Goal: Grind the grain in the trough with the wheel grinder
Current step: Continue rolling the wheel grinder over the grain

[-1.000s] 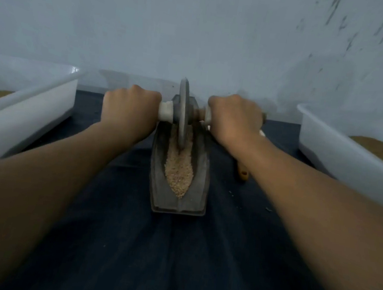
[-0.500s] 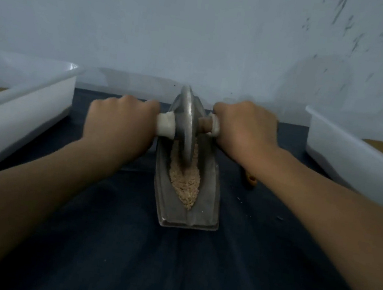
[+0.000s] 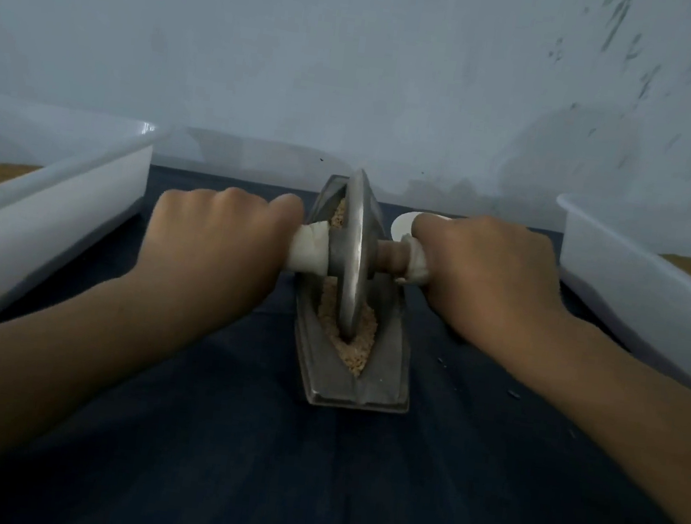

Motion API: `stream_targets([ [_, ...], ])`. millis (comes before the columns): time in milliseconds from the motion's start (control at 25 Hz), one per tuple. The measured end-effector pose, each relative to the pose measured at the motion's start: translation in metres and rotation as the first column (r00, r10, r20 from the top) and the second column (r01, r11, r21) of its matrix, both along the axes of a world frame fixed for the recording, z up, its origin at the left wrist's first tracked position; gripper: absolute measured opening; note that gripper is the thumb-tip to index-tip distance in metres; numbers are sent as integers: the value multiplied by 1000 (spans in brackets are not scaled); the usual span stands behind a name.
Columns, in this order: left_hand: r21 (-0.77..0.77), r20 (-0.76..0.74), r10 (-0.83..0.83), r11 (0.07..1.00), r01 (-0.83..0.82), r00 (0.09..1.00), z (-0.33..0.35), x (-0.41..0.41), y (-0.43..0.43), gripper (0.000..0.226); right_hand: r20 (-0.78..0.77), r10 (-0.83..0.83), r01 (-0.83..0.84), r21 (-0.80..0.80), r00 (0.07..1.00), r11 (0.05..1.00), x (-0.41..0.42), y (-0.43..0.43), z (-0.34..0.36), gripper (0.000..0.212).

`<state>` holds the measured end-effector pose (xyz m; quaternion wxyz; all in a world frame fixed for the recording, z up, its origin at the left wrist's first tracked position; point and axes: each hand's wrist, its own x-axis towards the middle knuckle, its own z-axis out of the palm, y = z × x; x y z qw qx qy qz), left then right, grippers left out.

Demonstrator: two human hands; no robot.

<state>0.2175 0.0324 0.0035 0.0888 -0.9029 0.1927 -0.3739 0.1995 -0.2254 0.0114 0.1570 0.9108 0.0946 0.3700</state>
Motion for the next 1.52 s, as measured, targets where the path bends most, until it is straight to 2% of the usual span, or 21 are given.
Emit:
stream_targets([
  [40,2,-29,46,999,-46,998,1,10,-6,29,-27,-31,31,-8,999,999,14,6,1,22],
  [120,-34,-112,123,991,-128,986,12,35,-22,12,-136,-68,79,76,988,994,44,17,13,14],
  [200,-6,-212,187,981,-192,959,30,52,-36,11,-297,-82,134,159,951,978,61,21,21,18],
  [280,54,-166,199,980,-193,966,38,47,-39,11,-366,-70,153,202,928,967,51,18,17,16],
  [320,74,-94,154,986,-147,984,34,34,-35,9,-310,-45,113,204,950,972,35,12,10,13],
  [360,80,-27,90,993,-87,996,28,20,-27,10,-189,-8,45,192,982,980,19,5,1,12],
  [440,62,110,-59,997,52,992,17,-8,-11,27,-11,65,-63,131,998,989,-16,-3,-6,30],
  [480,51,133,-114,993,108,985,16,-11,-5,34,7,102,-102,118,995,988,-21,-8,-3,39],
  [560,35,75,-82,996,80,994,11,-2,-6,35,-49,85,-80,97,995,992,-9,-8,2,39],
  [680,-33,-37,123,992,-124,992,4,34,-21,12,-138,-62,73,79,989,994,37,12,9,11],
  [720,-70,-97,160,983,-167,982,7,43,-25,4,-160,-72,87,90,985,992,48,20,17,14],
  [800,-109,-175,176,974,-197,969,11,50,-28,6,-217,-73,94,89,973,992,56,30,28,17],
  [880,-112,-130,148,980,-163,980,8,37,-23,7,-266,-43,65,75,963,995,41,24,27,12],
  [920,-86,-57,106,990,-111,993,5,25,-18,15,-263,-14,32,66,965,997,27,17,23,14],
  [1040,-8,86,-65,998,66,994,7,-4,-5,25,-136,24,-19,41,990,999,-6,-1,8,23],
  [1120,8,67,-49,999,49,997,6,-3,-4,23,-93,-8,11,28,996,1000,-2,1,7,23],
  [1240,-77,-37,116,990,-119,993,-3,21,-16,17,-118,-52,61,74,992,995,34,14,7,19],
  [1320,-98,-101,169,979,-179,980,5,38,-26,4,-169,-49,65,88,984,994,53,22,18,13],
  [1440,-81,-165,190,975,-206,968,16,35,-31,8,-280,-58,92,111,958,990,50,24,26,13],
  [1520,-33,-121,147,988,-152,982,14,17,-20,7,-263,-12,34,80,965,996,28,14,20,10],
])
